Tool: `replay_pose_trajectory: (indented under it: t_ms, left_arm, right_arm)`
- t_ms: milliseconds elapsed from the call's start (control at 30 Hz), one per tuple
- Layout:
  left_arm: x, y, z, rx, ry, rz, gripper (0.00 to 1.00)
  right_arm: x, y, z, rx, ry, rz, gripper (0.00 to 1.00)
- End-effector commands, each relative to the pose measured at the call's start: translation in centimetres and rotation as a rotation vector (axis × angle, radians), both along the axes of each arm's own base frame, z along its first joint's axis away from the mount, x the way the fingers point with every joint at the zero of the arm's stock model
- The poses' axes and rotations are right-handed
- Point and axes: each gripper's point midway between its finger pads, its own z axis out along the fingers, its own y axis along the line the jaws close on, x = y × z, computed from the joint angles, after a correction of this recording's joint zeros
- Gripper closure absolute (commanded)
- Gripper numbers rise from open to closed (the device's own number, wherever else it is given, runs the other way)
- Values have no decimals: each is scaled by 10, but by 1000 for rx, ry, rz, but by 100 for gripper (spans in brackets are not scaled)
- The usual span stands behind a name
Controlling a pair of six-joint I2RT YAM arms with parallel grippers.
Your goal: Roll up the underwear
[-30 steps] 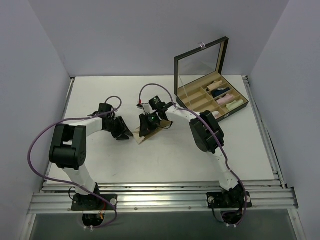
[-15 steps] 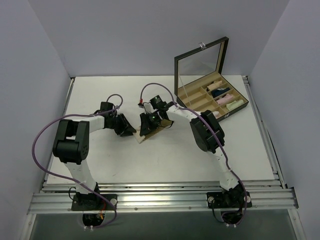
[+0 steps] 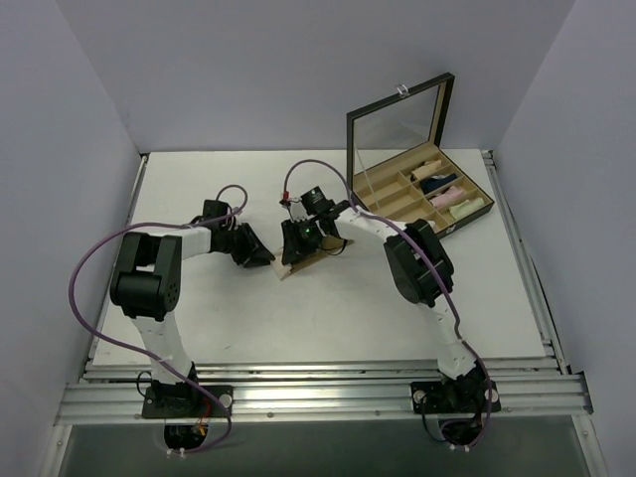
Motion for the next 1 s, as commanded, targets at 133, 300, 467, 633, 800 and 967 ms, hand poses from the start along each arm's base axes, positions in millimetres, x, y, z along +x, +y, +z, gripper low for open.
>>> replay_pose_trajectory:
  t_ms: [133,300,467,633,800,967]
  left_arm:
    - [-13,11,-40,128,73,-5,64]
    - [-12,6,-41,127,83,-19,64]
    - [-10,6,-42,134,93,-19,64]
    - [-11,5,-45,138,110,-21,64]
    - [-11,5,-45,143,121,-22,64]
    - [-11,6,-46,148,130,-21,64]
  right_arm:
    - [25,-21,38,-80,-151,-111,78]
    - [26,-22,42,-86,-159,-118,78]
    - [28,-14,64,-46,-222,-112,79]
    - [14,-1,52,-26,-207,-68,82]
    - [1,1,34,-64,-221,-45,82]
    - [-6,-8,12,-129,-214,-38,83]
